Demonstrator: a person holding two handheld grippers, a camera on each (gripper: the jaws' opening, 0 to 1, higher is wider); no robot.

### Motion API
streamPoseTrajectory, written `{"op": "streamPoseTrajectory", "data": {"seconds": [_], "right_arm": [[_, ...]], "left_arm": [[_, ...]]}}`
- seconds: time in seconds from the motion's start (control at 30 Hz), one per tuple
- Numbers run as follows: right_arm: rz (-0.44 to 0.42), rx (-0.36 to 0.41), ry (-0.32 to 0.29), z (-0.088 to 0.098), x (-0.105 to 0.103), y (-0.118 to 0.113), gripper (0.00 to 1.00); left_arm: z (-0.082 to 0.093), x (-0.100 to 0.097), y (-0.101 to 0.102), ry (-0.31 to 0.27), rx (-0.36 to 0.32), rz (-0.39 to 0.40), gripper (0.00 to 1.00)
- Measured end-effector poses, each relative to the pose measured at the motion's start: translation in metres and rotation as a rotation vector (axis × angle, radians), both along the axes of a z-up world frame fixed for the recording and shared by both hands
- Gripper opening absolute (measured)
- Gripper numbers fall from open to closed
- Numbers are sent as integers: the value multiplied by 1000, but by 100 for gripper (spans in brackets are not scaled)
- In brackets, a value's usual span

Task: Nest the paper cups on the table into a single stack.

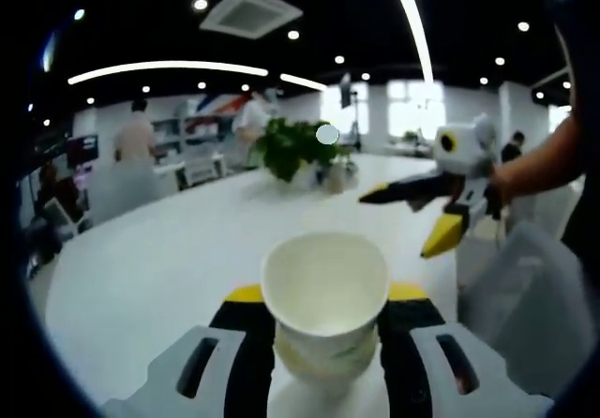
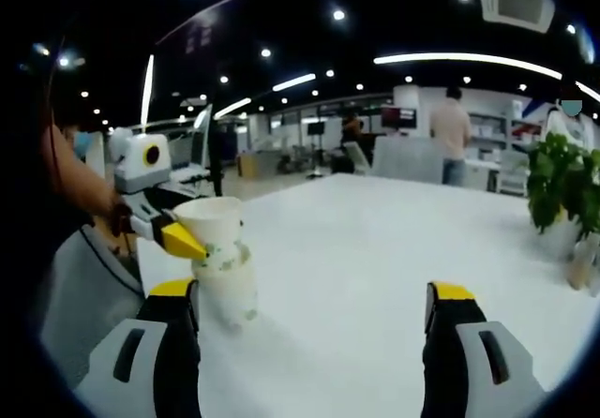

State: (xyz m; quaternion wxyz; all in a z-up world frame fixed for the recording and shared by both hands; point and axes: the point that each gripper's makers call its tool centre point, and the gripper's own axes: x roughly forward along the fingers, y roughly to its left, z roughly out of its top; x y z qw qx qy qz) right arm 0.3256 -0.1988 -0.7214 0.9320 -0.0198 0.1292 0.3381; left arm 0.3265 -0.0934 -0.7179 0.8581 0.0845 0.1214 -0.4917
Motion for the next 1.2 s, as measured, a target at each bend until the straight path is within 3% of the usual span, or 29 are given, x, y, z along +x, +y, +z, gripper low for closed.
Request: {"op": "streamPoseTrajectory", "data": {"seconds": [0.1,0.3,0.53,0.73,0.83,0.97,1.03,1.1,1.13,1.2], "right_arm": [[4,-4,0,0,-1,1,99],[8,-4,2,0,-1,2,99],[18,-5,4,-1,-2,6,99],[28,-7,5,-2,-1,10,99],[33,-7,2,0,0,11,99],[41,-7,-4,3,2,14,99],[48,-9,-4,2,3,16,99],[86,-62,-6,-4,0,20,99],[115,-113,-9,-11,-2,24,100],[149,-123,-1,-17,-6,33,100]], "left_arm": [[-2,1,0,4,7,3,42],[-23,-4,0,12,92,-26,43],[-27,-5,-1,19,67,-15,46],[-27,-8,-1,21,81,-24,66],[-14,-5,1,9,50,-20,81],[-3,-3,13,1,46,-18,92],[-9,-3,21,0,86,-31,95],[-28,-3,36,18,191,-25,96],[-39,-4,44,35,244,-19,97],[-58,-10,54,89,300,-37,97]]}}
